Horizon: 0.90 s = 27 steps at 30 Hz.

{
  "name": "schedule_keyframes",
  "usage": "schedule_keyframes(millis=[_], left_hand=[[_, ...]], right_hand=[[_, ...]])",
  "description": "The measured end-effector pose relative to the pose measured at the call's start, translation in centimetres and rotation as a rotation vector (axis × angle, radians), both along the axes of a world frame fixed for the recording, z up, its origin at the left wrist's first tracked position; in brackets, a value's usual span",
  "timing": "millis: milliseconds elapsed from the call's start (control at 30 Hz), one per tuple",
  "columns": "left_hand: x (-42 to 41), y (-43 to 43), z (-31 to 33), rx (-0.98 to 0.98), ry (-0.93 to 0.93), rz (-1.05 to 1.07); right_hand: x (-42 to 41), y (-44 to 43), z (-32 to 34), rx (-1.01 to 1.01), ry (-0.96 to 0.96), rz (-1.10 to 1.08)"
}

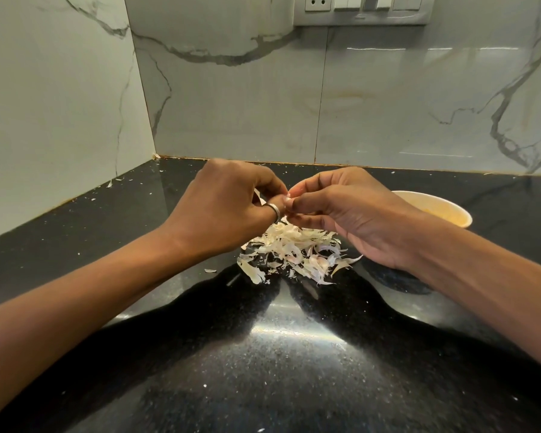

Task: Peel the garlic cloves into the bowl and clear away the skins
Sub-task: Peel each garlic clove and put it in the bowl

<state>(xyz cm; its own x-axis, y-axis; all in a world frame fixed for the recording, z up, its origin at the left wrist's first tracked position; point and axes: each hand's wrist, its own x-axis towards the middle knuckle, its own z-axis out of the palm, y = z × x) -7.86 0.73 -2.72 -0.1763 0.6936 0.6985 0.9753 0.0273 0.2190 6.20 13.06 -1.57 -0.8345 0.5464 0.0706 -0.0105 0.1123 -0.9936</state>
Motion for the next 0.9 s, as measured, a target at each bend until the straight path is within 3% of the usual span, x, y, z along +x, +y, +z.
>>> schedule_keyframes(millis=[533, 733, 900], left_hand=[[0.03, 0.27, -0.28, -0.135, -0.055, 0.074], [0.41, 0.14, 0.14, -0.172, -0.151, 0.080], [0.63, 0.18, 0.37, -0.186, -0.370, 0.024]], right_hand=[[-0.05, -0.45, -0.33, 0.152, -0.031, -0.047], [-0.01, -0.36, -0.35, 0.163, -0.027, -0.027], [-0.09, -0.15, -0.39, 0.171, -0.020, 0.002]])
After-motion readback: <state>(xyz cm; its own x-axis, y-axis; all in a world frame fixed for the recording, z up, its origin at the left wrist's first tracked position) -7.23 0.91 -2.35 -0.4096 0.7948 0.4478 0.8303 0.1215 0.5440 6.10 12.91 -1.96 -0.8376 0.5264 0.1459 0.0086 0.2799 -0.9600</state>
